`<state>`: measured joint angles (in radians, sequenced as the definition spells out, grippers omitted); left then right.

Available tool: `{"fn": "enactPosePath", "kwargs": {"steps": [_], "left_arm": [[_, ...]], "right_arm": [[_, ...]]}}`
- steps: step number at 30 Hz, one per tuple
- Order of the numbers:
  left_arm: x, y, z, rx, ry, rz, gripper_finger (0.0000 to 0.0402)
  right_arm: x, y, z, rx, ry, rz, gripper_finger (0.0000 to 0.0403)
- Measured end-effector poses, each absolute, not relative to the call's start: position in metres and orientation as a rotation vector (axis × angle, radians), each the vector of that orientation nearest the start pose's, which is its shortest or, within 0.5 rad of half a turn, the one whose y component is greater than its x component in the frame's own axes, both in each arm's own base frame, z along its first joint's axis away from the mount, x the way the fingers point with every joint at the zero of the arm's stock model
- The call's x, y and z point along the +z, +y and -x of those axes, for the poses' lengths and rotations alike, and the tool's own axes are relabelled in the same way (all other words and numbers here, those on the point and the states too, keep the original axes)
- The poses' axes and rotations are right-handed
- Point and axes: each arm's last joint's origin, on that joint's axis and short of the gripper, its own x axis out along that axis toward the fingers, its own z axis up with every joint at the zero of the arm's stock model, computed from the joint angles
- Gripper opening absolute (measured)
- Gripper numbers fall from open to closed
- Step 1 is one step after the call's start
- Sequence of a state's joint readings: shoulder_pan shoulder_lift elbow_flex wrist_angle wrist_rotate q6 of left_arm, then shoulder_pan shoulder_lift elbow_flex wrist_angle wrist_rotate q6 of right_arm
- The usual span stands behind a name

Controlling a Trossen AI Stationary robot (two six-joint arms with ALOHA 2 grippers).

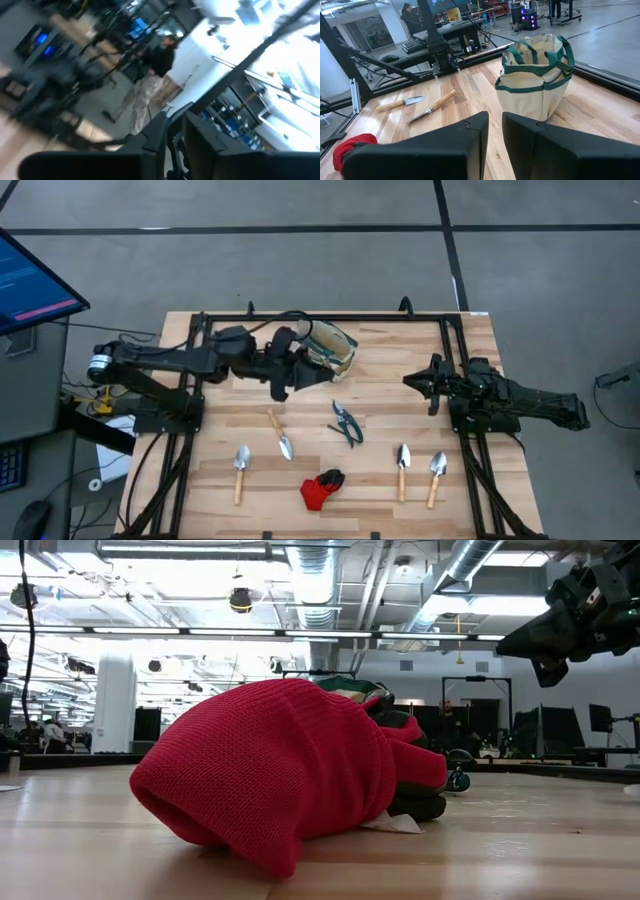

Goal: Pick & Place Garden tools in Gardening bag
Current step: Put the red gloves into the gardening bag

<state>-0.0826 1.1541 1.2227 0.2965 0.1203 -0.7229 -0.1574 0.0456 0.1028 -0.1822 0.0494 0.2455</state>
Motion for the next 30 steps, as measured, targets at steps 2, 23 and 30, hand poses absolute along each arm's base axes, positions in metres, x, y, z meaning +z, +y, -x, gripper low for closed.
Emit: {"fn": "enactPosePath", "kwargs": {"steps": [2,23,30], "left_arm": [[0.462,-0.029,-0.241,-0.338,-0.287,0.654,0.0093],[0.364,-0.095,-0.272,-0.116,0.537,0.653,0.018],[0.322,-0.119,-0.289,-0.079,0.754,0.57,0.0172]], "right_arm": [[0.177,-0.016,-0.092,-0.221,0.099,-0.251,0.005],[0.175,-0.016,-0.092,-0.228,0.122,-0.304,0.005],[0.175,-0.016,-0.092,-0.228,0.122,-0.304,0.005]]}}
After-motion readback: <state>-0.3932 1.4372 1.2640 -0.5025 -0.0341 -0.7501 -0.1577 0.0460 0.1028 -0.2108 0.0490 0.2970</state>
